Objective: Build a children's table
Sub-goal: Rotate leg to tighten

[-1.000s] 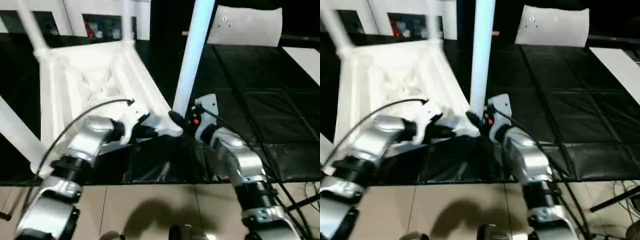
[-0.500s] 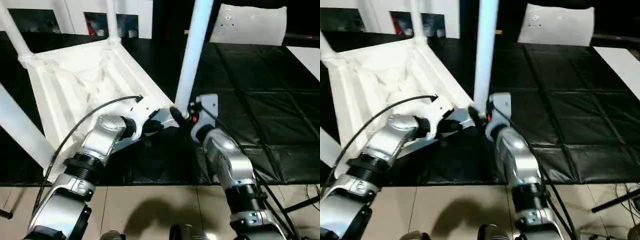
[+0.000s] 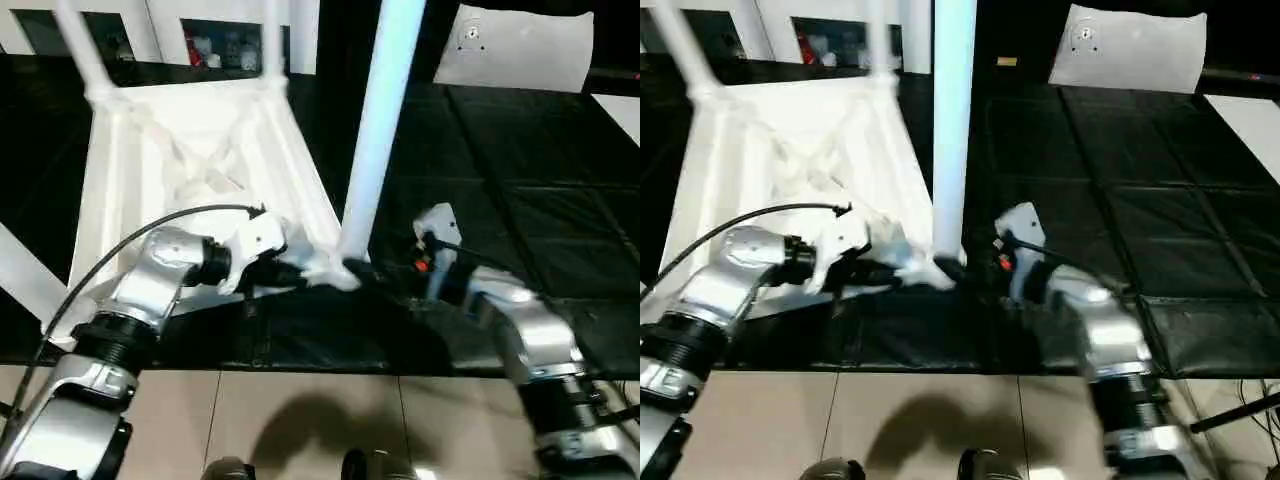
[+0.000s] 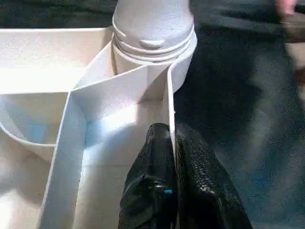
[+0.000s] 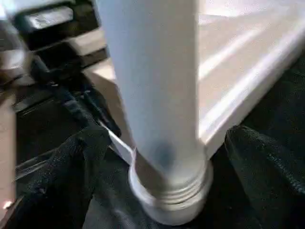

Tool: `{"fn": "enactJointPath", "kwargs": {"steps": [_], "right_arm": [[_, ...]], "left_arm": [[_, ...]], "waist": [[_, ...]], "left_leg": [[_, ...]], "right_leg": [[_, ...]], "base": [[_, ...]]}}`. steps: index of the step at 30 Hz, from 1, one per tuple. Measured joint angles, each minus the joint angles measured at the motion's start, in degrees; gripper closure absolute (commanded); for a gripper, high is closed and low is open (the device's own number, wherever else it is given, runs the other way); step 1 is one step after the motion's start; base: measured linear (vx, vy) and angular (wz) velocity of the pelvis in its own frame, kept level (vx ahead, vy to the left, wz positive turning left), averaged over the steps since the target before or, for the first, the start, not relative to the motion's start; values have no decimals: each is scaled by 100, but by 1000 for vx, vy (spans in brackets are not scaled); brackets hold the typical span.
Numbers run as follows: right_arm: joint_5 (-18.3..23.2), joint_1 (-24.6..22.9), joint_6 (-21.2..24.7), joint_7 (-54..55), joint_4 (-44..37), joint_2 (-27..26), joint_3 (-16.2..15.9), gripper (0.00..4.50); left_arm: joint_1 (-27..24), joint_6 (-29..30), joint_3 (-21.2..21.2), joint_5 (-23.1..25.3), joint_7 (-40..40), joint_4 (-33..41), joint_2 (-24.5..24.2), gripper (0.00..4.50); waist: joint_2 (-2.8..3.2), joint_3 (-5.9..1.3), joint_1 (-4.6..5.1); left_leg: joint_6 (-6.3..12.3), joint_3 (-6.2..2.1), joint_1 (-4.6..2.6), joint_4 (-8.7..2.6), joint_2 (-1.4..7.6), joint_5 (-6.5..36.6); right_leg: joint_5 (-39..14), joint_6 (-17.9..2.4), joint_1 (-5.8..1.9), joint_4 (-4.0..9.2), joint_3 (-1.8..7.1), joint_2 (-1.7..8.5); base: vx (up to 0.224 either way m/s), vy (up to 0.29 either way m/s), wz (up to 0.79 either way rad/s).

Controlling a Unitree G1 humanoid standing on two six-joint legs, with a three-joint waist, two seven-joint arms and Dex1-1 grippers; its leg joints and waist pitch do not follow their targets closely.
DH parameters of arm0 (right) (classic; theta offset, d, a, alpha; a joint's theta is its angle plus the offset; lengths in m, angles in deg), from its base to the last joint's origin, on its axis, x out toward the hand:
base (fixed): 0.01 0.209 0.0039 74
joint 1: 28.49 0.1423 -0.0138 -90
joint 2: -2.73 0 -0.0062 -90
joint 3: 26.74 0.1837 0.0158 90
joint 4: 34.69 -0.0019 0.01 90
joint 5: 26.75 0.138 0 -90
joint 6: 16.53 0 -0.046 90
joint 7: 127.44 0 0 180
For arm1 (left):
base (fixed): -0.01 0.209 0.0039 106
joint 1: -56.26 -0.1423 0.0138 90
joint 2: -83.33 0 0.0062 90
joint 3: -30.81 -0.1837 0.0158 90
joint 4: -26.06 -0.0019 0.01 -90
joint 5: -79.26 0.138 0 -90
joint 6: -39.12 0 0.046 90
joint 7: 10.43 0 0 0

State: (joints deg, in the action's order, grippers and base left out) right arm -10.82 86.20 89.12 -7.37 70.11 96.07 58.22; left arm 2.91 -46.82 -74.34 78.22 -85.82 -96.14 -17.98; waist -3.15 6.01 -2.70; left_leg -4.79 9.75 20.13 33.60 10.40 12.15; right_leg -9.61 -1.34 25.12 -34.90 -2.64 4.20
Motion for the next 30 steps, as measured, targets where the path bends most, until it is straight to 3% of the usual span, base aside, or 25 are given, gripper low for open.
{"fn": "enactJointPath", "kwargs": {"steps": [3,4,9,10,30], "right_arm": [[3,74,-177,-504,27,167,-180,17],[-6,112,-250,-653,119,173,-248,43],[-73,405,-334,-1412,548,312,-577,70],[-77,460,-335,-1495,613,334,-623,95],[-134,724,-639,-1867,1077,155,-821,246]], "left_arm": [[55,-254,-57,-40,-384,-157,-88,450],[102,-338,-87,-43,-497,-236,-98,450],[302,-629,-278,-18,-1035,-497,-249,450],[335,-673,-301,3,-1113,-519,-264,450],[536,-1062,-442,92,-1397,-871,-181,450]], "waist": [[-3,1,-48],[-5,2,-60],[-13,7,-81],[-14,8,-91],[-17,9,-230]], "left_leg": [[0,0,-3,3,1,0],[-1,0,-4,4,1,0],[0,1,-1,8,4,-1],[0,2,1,9,5,-2],[0,11,3,20,16,-1]], "right_leg": [[0,0,-4,-2,-2,1],[1,-1,-5,-3,-2,1],[4,-7,-1,-5,-5,2],[4,-7,-2,-5,-7,2],[0,-14,-3,-11,-20,2]], "base": [[0,0,0],[0,0,0],[0,0,0],[0,0,0],[0,0,0]]}}
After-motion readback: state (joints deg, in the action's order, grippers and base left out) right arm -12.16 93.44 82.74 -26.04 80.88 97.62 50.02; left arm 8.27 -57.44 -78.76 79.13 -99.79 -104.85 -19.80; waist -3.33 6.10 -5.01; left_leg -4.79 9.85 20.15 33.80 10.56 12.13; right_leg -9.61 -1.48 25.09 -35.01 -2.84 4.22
